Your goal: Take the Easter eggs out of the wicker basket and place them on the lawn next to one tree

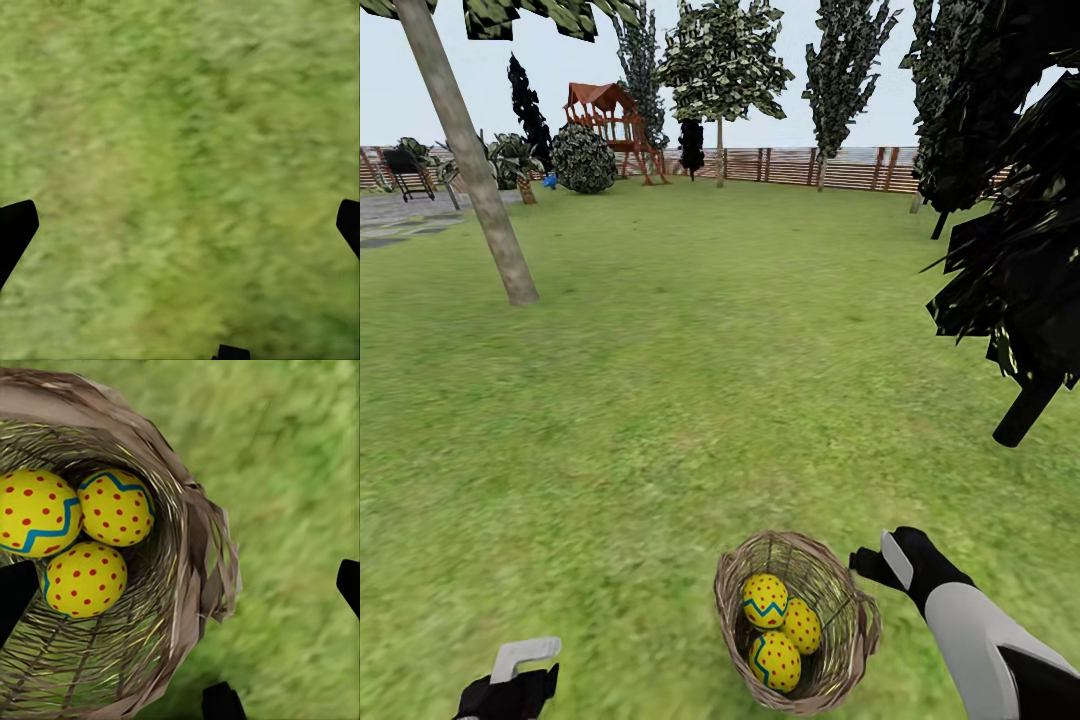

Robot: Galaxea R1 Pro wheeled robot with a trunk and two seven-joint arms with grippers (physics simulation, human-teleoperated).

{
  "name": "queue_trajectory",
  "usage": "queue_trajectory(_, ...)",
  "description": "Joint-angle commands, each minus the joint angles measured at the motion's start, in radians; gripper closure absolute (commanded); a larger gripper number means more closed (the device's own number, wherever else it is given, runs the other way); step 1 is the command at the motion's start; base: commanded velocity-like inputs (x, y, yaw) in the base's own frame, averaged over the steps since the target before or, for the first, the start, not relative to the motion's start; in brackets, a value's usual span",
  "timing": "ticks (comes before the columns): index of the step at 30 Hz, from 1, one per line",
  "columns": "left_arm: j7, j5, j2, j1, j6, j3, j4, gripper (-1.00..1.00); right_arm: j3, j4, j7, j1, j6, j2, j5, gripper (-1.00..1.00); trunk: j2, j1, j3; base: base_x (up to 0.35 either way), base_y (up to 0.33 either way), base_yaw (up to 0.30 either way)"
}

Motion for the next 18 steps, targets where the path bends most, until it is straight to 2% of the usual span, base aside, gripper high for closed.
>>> queue_trajectory(1, 0.004, -0.002, 0.0, 0.001, -0.007, -0.001, -0.002, -1.0, -0.005, -0.002, -0.003, -0.001, 0.004, -0.001, -0.002, -1.0, 0.0, 0.0, -0.001, 0.0, 0.0, 0.0)
queue_trajectory(4, 0.006, -0.004, -0.002, 0.005, -0.064, -0.003, 0.02, -1.0, -0.005, -0.002, -0.002, -0.003, 0.003, -0.007, -0.001, -1.0, 0.0, 0.0, -0.001, 0.0, 0.0, 0.0)
queue_trajectory(8, 0.005, -0.003, -0.003, 0.007, -0.103, -0.004, 0.057, -1.0, -0.006, -0.003, -0.002, -0.004, 0.003, -0.012, 0.0, -1.0, -0.007, 0.004, -0.004, 0.0, 0.0, 0.0)
queue_trajectory(10, 0.005, -0.004, -0.003, 0.007, -0.11, -0.004, 0.066, -1.0, -0.006, -0.002, -0.005, -0.004, 0.003, -0.011, 0.0, -1.0, -0.021, 0.012, -0.01, 0.0, 0.0, 0.0)
queue_trajectory(18, 0.005, -0.005, -0.002, 0.007, -0.123, -0.003, 0.098, -1.0, -0.006, -0.001, -0.011, -0.006, 0.004, -0.01, 0.001, -1.0, -0.021, 0.012, -0.01, 0.0, 0.0, 0.0)
